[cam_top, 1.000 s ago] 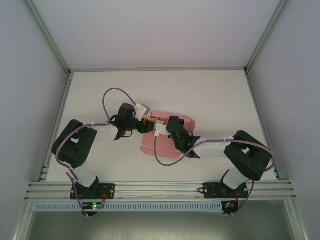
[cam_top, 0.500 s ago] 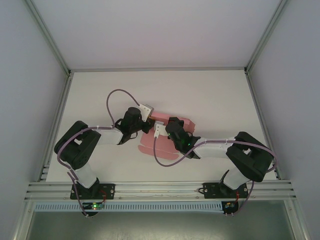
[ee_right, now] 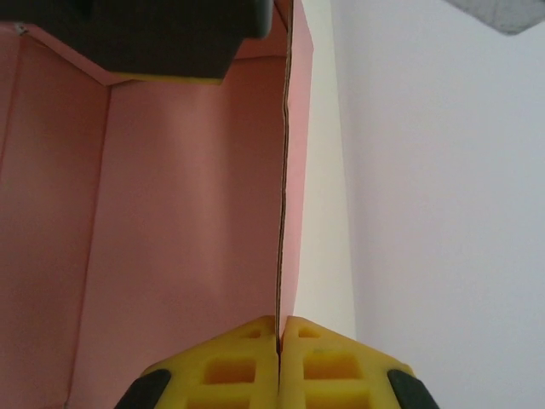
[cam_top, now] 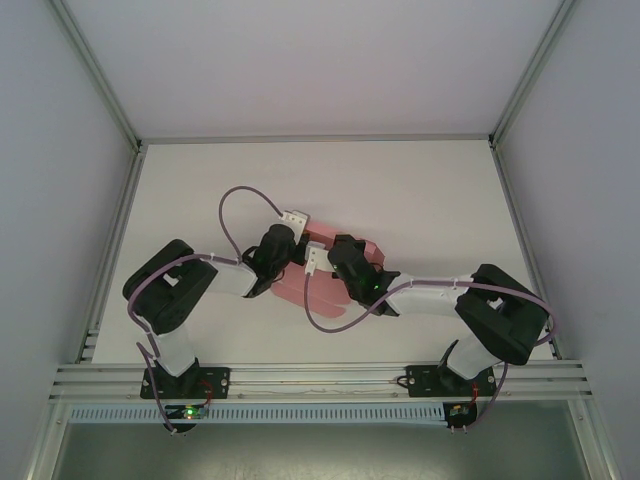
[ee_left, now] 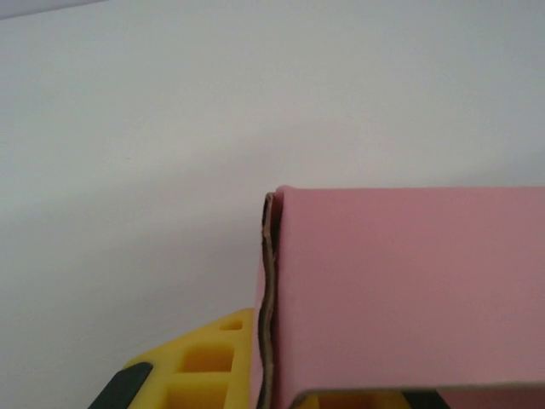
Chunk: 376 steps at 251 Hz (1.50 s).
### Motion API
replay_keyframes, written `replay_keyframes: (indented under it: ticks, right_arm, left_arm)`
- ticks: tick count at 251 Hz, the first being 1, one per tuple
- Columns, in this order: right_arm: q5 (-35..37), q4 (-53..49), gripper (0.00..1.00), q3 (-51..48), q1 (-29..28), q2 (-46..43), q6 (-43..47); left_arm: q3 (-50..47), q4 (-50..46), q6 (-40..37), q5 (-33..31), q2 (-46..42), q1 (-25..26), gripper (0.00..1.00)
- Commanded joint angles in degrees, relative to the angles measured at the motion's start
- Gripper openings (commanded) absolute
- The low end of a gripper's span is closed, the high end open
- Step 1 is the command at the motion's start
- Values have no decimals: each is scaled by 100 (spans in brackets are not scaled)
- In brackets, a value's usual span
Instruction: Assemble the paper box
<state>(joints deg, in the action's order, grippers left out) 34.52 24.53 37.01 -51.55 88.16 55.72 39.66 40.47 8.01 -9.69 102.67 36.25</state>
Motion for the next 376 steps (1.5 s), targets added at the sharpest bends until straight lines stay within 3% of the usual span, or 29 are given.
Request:
replay_keyframes:
  ticks: [1, 56, 92, 123, 156, 208, 241, 267, 289, 308, 321, 344, 367, 376]
  right_arm:
    - [-60, -1171, 0, -127, -92, -48, -218]
    - [-50, -1406, 0, -19, -75, 49, -346]
    - [-51, -1469, 0, -10, -66, 19, -388]
    - [-77, -1469, 0, 15, -49, 3, -419]
    - [-103, -1452, 0, 34, -4, -5, -450]
    - [-183, -1458, 0, 49, 42, -102, -492]
    - [-158, -1460, 0, 77, 42, -35, -477]
    - [-122, -1445, 0, 85, 61, -3, -487]
    - [-128, -1413, 0, 94, 75, -60, -532]
    - [-68, -1332, 0, 156, 69, -130, -643]
    - [58, -1329, 16, 270, 44, -219, -728]
    - [193, -1392, 24, 584, -9, -472, -934]
    - [81, -1346, 58, 751, -61, -901, -1072]
    - [-28, -1259, 83, 734, -81, -1109, -1119]
  left_arm:
    - [-329, -452, 356, -1956, 376, -265, 0]
    - [-409, -613, 607, -2720, 455, -217, 0]
    - [-527, -599, 635, -2900, 413, -188, 0]
    - [-650, -355, 561, -2603, 391, -163, 0]
    - [-714, -198, 405, -1793, 289, -162, 19]
    - [-575, -293, 400, -1168, 262, -167, 25]
    - [-463, -292, 467, -1114, 294, -162, 16]
    - [-363, -417, 474, -1398, 351, -160, 0]
    - [-340, -478, 443, -1563, 340, -154, 0]
    - [-358, -497, 414, -1298, 138, -139, 0]
    - [-355, -555, 369, -1129, -96, -100, 0]
    - [-209, -1032, 360, -1078, -646, 27, 0]
    - [165, -2081, 598, -1355, -1221, 203, 0]
    - [294, -2486, 733, -1448, -1407, 250, 0]
